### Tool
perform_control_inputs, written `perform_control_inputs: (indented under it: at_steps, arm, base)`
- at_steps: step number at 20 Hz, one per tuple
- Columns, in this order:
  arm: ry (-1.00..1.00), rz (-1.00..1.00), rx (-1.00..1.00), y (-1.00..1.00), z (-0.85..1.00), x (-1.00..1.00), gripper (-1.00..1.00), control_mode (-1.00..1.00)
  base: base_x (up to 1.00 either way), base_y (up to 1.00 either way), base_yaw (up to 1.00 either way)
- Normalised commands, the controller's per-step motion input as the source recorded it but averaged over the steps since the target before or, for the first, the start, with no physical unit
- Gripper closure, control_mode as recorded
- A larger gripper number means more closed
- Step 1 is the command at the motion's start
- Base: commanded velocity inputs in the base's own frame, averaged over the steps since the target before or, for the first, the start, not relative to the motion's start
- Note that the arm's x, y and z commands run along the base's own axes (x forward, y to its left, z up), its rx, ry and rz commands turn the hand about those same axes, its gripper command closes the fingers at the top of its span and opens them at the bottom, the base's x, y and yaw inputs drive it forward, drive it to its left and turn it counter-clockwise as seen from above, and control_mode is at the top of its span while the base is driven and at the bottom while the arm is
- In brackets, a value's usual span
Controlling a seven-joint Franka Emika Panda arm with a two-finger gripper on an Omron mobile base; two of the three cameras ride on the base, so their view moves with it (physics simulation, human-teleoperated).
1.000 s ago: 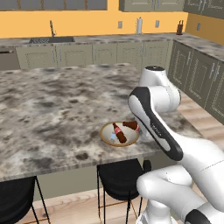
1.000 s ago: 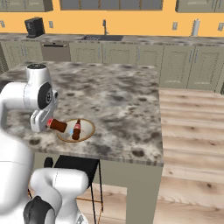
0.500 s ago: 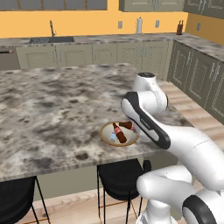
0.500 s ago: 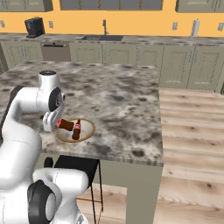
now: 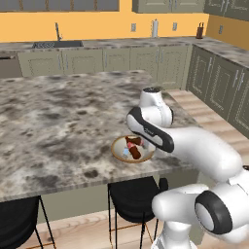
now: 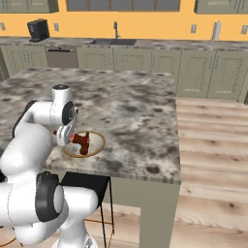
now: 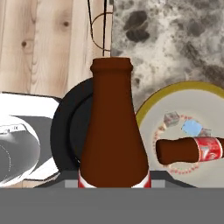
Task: Open the fridge, grab two sodas, and place both sodas inside the bowl with ice on the dining counter.
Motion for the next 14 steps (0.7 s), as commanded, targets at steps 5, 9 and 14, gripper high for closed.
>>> perform_control_inputs:
  at_steps: [5, 9, 14]
  arm:
    - [0.01, 0.00, -0.05, 0.08, -0.33, 0.40, 1.00, -1.00]
    - [0.00, 0.00, -0.06, 0.02, -0.36, 0.37, 1.00, -1.00]
    - [0.00, 0.00, -0.02, 0.03, -0.26, 0.35, 1.00, -1.00]
  base:
    - [0.00, 0.00, 0.00]
    - [0.00, 0.00, 0.00]
    - [0.00, 0.00, 0.00]
